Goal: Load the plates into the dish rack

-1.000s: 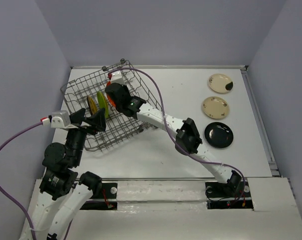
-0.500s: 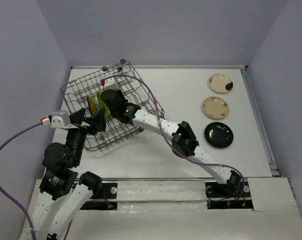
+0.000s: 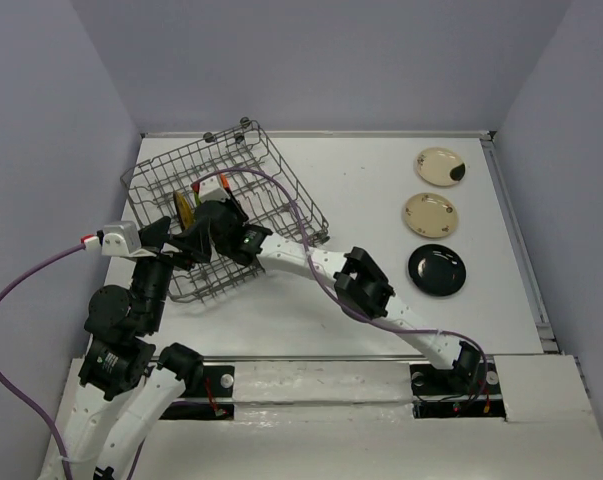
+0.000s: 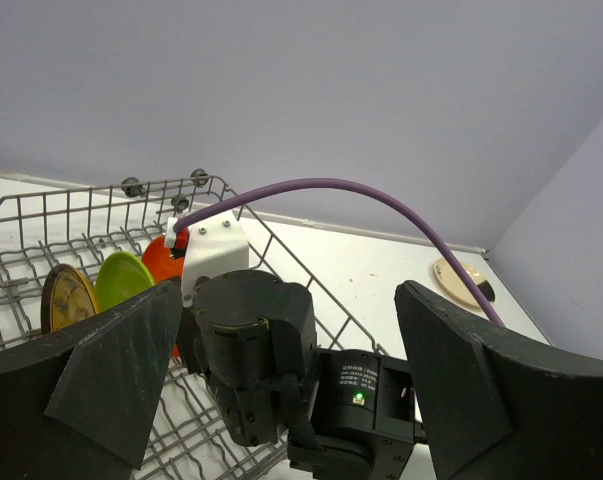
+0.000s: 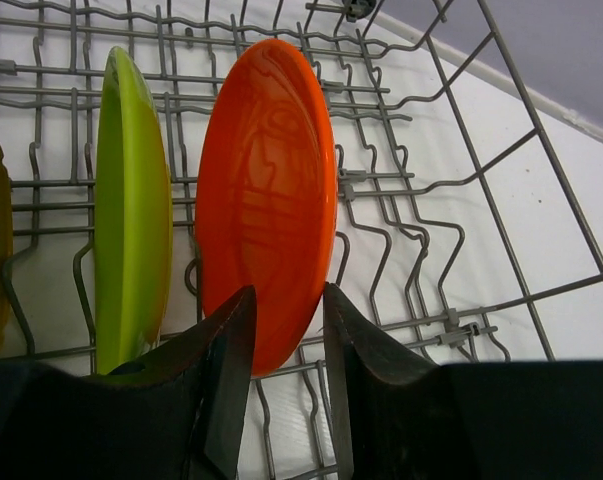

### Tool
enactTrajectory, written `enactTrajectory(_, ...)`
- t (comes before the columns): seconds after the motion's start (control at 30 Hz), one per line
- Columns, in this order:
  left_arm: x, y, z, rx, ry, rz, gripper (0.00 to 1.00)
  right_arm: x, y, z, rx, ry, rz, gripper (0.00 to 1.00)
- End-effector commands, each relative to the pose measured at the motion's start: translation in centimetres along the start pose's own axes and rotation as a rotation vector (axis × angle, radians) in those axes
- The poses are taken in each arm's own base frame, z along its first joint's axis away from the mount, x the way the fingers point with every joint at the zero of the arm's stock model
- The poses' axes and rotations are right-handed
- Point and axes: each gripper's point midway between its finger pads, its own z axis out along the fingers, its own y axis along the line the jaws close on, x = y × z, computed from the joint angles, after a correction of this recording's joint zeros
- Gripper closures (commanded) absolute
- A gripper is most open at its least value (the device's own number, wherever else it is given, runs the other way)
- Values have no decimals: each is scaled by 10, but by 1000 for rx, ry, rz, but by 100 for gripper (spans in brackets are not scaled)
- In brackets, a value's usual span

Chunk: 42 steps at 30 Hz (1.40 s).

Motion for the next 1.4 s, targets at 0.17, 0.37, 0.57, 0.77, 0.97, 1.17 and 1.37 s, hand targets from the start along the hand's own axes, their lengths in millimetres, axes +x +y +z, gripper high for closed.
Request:
enactTrajectory(0.17, -12, -3, 1, 12, -54, -7, 1, -51, -14, -21, -9, -77, 173, 50)
enactTrajectory(0.37, -12, -4, 1, 13, -53, -10, 1, -74, -33, -46, -52, -79, 249, 41)
enactTrajectory(0.57, -13, -4, 0, 16, -57, -11, 1, -84, -84, -73, -85, -51, 356, 37)
enactTrajectory(0.77, -15, -4, -3, 21, -65, -14, 1, -25, -199, -80, -22, 76, 570, 48)
enactTrajectory(0.97, -19, -8, -7, 42, -78, -21, 1, 86, -394, -107, 240, 154, 947, 81)
enactTrajectory(1.17, -20, -11, -10, 61, -79, -26, 1, 156, -514, -136, 475, 95, 1129, 54)
enactTrajectory(1.37, -18, -13, -11, 71, -72, -25, 1, 192, -561, -128, 508, 145, 1190, 45)
